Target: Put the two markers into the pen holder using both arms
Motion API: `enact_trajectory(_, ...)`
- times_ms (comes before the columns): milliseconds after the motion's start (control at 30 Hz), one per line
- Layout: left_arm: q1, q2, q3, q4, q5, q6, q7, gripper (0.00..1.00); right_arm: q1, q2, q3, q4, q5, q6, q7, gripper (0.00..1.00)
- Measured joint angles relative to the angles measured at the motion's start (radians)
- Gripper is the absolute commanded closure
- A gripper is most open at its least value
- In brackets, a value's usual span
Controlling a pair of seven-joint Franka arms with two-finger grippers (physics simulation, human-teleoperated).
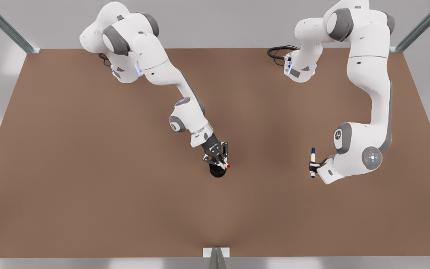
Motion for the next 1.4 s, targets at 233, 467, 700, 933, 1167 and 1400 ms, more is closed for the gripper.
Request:
enact_trajectory(233,-0.001,0.000,-0.035,0.007,-0.004,-0.018,-0.021,0.79,0.010,0.082,-0.013,0.003,0.000,0.058,0.012,0.75)
enact_trajectory(467,0.001,-0.002,-0.110,0.034,-0.038,-0.029,-0.054,0.79,0.100,0.062,-0.119,0.004,0.114,0.055,0.006,0.00)
enact_trajectory(700,0.001,0.036,-0.308,0.182,-0.167,-0.019,-0.011,0.79,-0.171,-0.457,-0.152,0.212,0.156,-0.713,-0.007,0.00)
enact_trajectory(933,-0.127,0.080,-0.368,0.202,-0.524,0.241,0.243,0.79,-0.967,-0.582,0.216,0.320,0.193,-1.454,-0.042,0.00)
enact_trajectory(1167,-0.137,0.074,-0.366,0.131,-0.777,0.454,0.623,0.79,-0.836,-0.409,0.266,0.596,0.186,-1.825,-0.080,0.00)
enact_trajectory(1400,-0.196,0.110,-0.366,0.078,-0.977,0.638,0.995,0.79,-0.839,-0.443,0.295,0.541,0.145,-1.898,-0.133,0.00)
